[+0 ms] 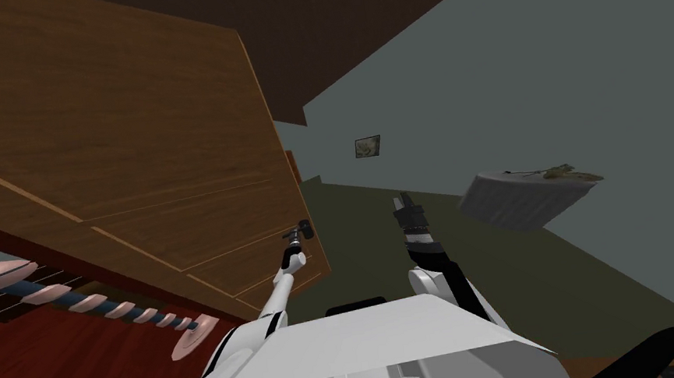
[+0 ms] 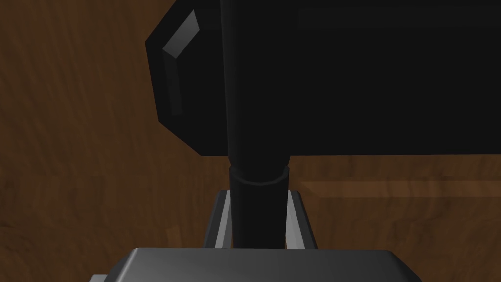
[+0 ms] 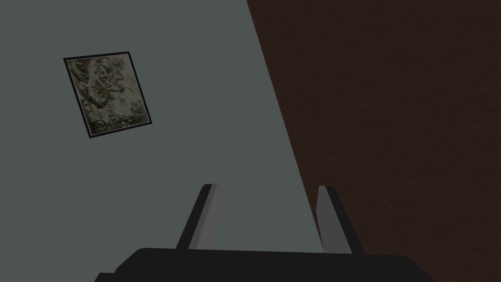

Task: Push the door open

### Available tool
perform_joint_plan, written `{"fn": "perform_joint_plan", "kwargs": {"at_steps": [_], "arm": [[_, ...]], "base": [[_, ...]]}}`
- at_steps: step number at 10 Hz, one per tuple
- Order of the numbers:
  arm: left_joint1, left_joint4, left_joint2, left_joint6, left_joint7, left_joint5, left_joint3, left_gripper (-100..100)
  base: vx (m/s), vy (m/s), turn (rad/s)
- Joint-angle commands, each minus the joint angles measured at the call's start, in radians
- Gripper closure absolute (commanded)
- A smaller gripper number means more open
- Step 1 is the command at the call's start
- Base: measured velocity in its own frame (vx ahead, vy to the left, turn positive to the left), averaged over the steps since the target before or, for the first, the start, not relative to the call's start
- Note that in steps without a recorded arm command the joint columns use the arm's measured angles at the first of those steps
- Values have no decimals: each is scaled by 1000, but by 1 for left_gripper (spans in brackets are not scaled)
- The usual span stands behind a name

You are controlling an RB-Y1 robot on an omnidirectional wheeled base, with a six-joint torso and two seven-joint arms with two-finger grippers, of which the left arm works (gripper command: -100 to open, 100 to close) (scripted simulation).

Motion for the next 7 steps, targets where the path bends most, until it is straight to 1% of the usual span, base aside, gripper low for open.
{"fn": "perform_joint_plan", "kwargs": {"at_steps": [1,2,4,5,6,7], "arm": [[-15,28,9,-17,5,2,3,100],[-14,31,14,-19,0,7,17,100],[-13,33,20,-20,-5,13,31,100],[-6,30,19,-16,-7,12,30,100],[-4,31,28,-19,-14,20,47,100],[-4,32,30,-20,-17,25,55,100]], "base": [[126,-62,38],[171,-85,53],[145,-118,74],[56,-36,54],[116,-29,47],[185,-60,58]]}}
